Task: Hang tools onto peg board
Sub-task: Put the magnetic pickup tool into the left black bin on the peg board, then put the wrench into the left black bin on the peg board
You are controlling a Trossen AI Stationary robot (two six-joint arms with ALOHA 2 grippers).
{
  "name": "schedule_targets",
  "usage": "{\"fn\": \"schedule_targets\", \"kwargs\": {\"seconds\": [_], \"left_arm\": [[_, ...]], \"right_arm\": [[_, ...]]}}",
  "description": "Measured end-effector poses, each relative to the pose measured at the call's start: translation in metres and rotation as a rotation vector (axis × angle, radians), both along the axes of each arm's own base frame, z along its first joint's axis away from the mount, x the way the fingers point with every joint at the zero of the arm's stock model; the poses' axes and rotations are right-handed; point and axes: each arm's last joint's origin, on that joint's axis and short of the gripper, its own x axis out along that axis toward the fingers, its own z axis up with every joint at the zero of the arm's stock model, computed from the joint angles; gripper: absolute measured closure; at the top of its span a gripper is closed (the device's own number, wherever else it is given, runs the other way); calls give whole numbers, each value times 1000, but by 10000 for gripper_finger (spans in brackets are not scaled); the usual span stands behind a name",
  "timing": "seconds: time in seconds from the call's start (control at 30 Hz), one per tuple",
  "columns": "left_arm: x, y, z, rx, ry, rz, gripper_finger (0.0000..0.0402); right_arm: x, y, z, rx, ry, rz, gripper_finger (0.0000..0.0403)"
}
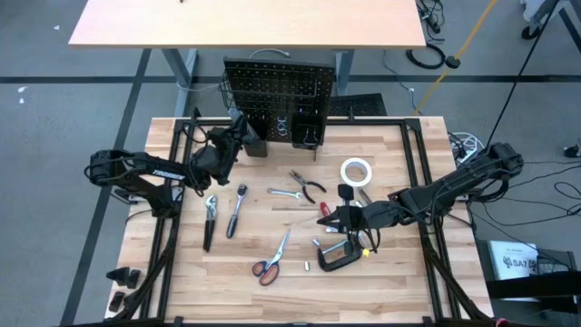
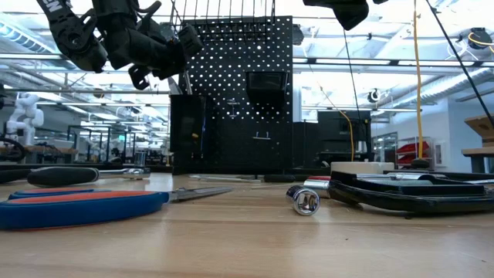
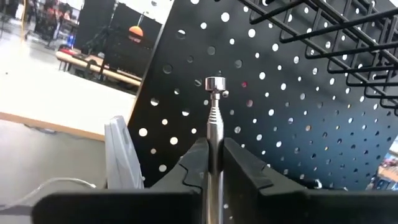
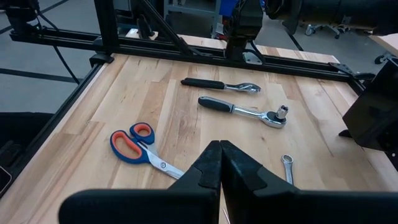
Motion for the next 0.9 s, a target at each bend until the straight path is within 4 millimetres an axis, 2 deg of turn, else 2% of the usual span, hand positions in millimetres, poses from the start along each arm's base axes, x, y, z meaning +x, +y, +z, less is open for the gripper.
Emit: {"fn": "schedule_targets", "kwargs": {"seconds": [0.37, 0.53, 0.73, 0.9], "left_arm": [[2, -2, -6, -28, 45, -13, 268], [6, -10, -6, -2, 112, -48, 250], [14, -35, -11, 79, 300, -188, 249], [20, -65, -19, 115, 437, -304, 249]], "right_arm": [[0, 0, 0, 1, 2, 2, 403], [-1, 0, -3, 4, 30, -2, 403], [-2, -1, -6, 7, 63, -9, 403], [-3, -1, -8, 31, 84, -23, 403]]}}
